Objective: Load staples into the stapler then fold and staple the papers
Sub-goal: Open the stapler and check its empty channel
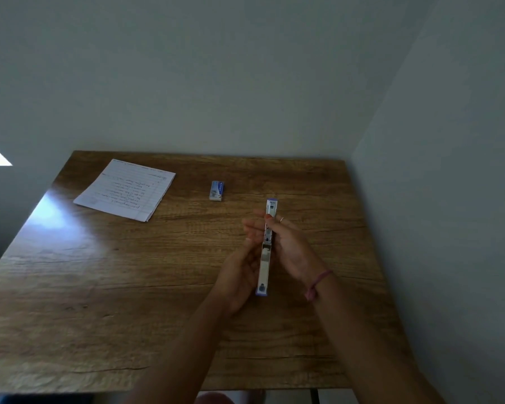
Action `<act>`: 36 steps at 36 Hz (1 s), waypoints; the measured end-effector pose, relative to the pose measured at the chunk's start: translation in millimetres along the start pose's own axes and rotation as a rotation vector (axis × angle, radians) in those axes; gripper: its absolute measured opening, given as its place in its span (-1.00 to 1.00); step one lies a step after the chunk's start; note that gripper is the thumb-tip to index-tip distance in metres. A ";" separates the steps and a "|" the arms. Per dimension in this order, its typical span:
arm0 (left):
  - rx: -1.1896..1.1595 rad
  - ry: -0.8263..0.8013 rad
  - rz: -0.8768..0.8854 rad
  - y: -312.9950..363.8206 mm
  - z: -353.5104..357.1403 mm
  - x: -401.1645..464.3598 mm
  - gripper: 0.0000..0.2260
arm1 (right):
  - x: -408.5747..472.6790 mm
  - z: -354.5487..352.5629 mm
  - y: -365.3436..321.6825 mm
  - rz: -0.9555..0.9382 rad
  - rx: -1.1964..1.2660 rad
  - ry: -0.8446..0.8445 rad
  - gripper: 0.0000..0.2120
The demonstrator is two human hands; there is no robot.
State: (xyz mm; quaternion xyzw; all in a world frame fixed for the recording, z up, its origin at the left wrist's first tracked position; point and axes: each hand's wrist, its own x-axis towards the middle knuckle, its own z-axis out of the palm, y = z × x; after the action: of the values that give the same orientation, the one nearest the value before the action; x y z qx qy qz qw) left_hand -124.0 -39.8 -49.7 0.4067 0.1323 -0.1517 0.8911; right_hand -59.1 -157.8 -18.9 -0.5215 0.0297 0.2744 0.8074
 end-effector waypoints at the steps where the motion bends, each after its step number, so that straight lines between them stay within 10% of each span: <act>1: -0.009 0.001 -0.013 0.6 -1.7 1.9 -0.65 | -0.2 0.4 -1.2 0.005 -0.027 -0.014 -0.71; 22: -0.415 0.004 -0.069 -1.7 -10.4 14.3 -0.75 | 13.3 21.7 8.7 -0.030 0.032 0.071 -0.77; 36: -0.228 0.036 0.027 -3.8 -5.6 16.9 -0.77 | 15.3 22.0 3.4 -0.017 -0.207 0.052 -0.62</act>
State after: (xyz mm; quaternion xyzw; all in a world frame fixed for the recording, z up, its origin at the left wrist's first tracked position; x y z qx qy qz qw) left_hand -110.6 -40.7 -61.9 0.3069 0.1590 -0.1165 0.9311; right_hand -52.9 -131.5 -16.8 -0.6093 0.0174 0.2555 0.7504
